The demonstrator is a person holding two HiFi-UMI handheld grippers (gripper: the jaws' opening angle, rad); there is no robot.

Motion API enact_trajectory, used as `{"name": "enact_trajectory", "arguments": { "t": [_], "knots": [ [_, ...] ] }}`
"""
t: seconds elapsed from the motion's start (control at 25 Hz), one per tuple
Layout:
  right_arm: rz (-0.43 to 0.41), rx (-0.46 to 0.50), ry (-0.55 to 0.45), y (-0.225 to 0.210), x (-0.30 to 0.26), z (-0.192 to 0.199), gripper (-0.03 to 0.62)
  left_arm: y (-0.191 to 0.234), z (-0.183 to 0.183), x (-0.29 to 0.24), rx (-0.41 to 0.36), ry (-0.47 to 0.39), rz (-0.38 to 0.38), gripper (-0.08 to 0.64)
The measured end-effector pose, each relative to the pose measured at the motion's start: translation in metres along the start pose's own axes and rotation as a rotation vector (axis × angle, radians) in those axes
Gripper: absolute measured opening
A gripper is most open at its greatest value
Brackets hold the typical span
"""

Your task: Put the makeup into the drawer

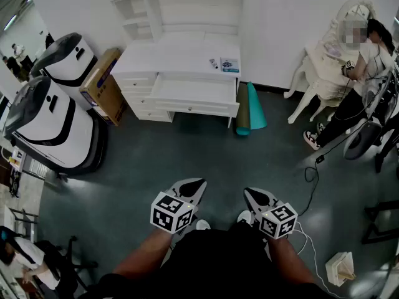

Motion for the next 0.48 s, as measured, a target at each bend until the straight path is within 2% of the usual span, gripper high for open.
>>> {"name": "enact_trajectory", "arguments": {
  "t": [0.48],
  "knots": [
    [0.0,0.009,-0.002,0.0007,-0.003,-0.0005,0.025,0.0018,-0.0008,-0.0022,-0.006,0.001,0.008,0.011]
  ]
}}
Point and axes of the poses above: the fingertips, and each gripper's own axes: x backward along the fingers, y to its left, z out of its underside, the point moved 6 cm from there along x, backward along the fingers, and after that the axes turned 8 degrees about -y, right-handed, at the moved point
